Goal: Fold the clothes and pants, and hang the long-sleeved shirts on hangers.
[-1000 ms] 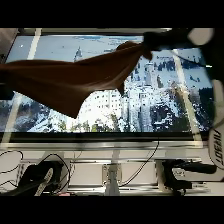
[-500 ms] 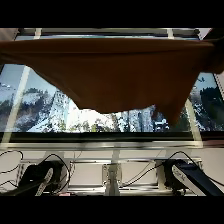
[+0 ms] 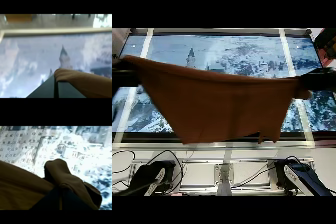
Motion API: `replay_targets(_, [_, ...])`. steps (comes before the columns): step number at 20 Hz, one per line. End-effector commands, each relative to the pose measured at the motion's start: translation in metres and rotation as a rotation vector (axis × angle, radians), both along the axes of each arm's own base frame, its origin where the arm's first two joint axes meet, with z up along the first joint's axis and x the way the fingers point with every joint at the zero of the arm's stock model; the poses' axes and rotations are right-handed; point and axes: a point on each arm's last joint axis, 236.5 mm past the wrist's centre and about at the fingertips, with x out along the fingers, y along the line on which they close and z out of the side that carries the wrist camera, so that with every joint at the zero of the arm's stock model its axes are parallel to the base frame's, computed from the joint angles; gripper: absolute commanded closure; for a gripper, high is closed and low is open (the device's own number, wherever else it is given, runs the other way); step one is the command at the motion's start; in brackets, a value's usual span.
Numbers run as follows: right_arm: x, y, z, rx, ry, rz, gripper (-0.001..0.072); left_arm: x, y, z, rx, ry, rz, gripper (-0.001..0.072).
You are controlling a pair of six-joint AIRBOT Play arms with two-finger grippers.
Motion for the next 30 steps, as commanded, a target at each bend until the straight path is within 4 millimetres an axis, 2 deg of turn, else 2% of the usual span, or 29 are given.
replay_targets(1, [0.058, 0.015, -0.079, 0.21, -0.01, -0.117, 0.0694, 0.063, -0.014, -0.088, 0.018, 0.174, -0.023, 0.0686])
replay_targets(3, [0.089, 0.016, -0.116, 0.284, -0.03, -0.209, 0.0694, 0.102, -0.033, -0.114, 0.017, 0.141, -0.071, 0.0686])
replay_targets(6, [0.129, 0.027, -0.15, 0.273, -0.087, -0.254, 0.0694, 0.14, -0.057, -0.125, -0.001, 0.025, -0.133, 0.0687])
replay_targets(9, [0.158, 0.047, -0.179, 0.249, -0.142, -0.266, 0.0694, 0.155, -0.064, -0.151, -0.004, 0.031, -0.152, 0.0687])
replay_targets(11, [0.172, 0.047, -0.196, 0.234, -0.164, -0.294, 0.0691, 0.158, -0.065, -0.168, -0.001, 0.064, -0.152, 0.0678])
replay_targets(12, [0.175, 0.044, -0.202, 0.228, -0.168, -0.306, 0.0561, 0.159, -0.065, -0.173, -0.001, 0.073, -0.152, 0.0565])
replay_targets(13, [0.178, 0.039, -0.204, 0.225, -0.171, -0.318, 0.0259, 0.159, -0.065, -0.175, 0.0, 0.077, -0.152, 0.0286])
replay_targets(14, [0.179, 0.033, -0.203, 0.221, -0.177, -0.329, 0.009, 0.159, -0.064, -0.175, 0.0, 0.077, -0.151, 0.0099])
replay_targets(16, [0.179, 0.01, -0.199, 0.192, -0.162, -0.339, 0.0092, 0.158, -0.058, -0.168, -0.001, 0.069, -0.137, 0.0082])
replay_targets(18, [0.173, -0.032, -0.197, 0.165, -0.11, -0.38, 0.0095, 0.15, -0.04, -0.163, 0.005, 0.101, -0.099, 0.0084])
replay_targets(20, [0.155, -0.085, -0.204, 0.148, -0.004, -0.442, 0.0098, 0.129, -0.009, -0.168, 0.016, 0.212, -0.022, 0.0095])
replay_targets(21, [0.138, -0.112, -0.213, 0.146, 0.077, -0.478, 0.0132, 0.113, 0.01, -0.174, 0.005, 0.292, 0.034, 0.017])
replay_targets(22, [0.119, -0.134, -0.224, 0.139, 0.155, -0.494, 0.0176, 0.096, 0.028, -0.181, -0.016, 0.366, 0.091, 0.0198])
replay_targets(23, [0.101, -0.144, -0.235, 0.12, 0.223, -0.458, 0.019, 0.079, 0.044, -0.189, -0.028, 0.442, 0.141, 0.0198])
replay_targets(24, [0.082, -0.146, -0.246, 0.118, 0.299, -0.401, 0.0207, 0.065, 0.055, -0.198, -0.042, 0.51, 0.175, 0.0199])
replay_targets(25, [0.063, -0.139, -0.258, 0.129, 0.378, -0.316, 0.0208, 0.053, 0.061, -0.209, -0.056, 0.575, 0.179, 0.0199])
replay_targets(26, [0.047, -0.129, -0.268, 0.155, 0.45, -0.24, 0.0208, 0.045, 0.058, -0.217, -0.081, 0.624, 0.152, 0.0199])
replay_targets(28, [0.029, -0.106, -0.284, 0.224, 0.555, -0.134, 0.0207, 0.036, 0.038, -0.225, -0.171, 0.679, 0.053, 0.0199])
replay_targets(30, [0.026, -0.081, -0.298, 0.3, 0.612, -0.063, 0.0207, 0.032, 0.013, -0.222, -0.253, 0.692, -0.055, 0.0199])
